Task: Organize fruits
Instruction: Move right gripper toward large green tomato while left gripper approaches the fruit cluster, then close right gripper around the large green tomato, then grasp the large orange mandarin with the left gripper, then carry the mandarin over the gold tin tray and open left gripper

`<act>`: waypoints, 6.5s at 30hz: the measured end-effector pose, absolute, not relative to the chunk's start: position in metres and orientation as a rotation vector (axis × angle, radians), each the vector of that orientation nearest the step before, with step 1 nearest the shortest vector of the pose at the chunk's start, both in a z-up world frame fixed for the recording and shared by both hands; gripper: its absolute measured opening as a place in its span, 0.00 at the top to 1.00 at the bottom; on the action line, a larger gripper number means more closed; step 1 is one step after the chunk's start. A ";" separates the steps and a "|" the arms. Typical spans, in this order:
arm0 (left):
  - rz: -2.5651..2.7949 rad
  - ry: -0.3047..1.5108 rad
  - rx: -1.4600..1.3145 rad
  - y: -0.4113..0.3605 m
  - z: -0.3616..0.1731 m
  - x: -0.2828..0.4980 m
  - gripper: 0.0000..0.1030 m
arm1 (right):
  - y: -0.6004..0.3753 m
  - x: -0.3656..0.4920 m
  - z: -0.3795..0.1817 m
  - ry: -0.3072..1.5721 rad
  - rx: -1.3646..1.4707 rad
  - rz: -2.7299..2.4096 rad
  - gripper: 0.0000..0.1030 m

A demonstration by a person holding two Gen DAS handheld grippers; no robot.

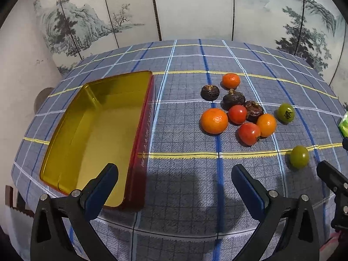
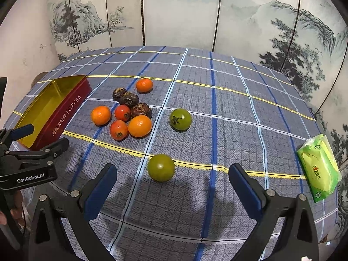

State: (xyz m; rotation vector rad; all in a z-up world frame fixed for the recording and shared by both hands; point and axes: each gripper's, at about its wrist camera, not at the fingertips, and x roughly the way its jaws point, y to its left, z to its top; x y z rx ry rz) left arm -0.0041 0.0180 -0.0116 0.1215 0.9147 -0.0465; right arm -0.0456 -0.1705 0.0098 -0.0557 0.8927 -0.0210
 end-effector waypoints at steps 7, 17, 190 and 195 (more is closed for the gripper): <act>-0.052 0.919 0.124 0.017 -0.012 -0.005 0.00 | -0.166 -0.045 0.008 0.897 -0.071 -0.013 0.05; -0.048 0.914 0.122 0.016 -0.010 -0.006 0.00 | -0.163 -0.043 0.008 0.900 -0.065 0.008 0.11; 0.000 1.048 0.035 0.151 -0.037 0.119 0.39 | -0.208 0.024 -0.048 1.067 0.016 -0.088 0.68; -0.006 0.984 0.048 0.147 -0.023 0.113 0.34 | -0.209 0.024 -0.045 1.059 0.019 -0.099 0.68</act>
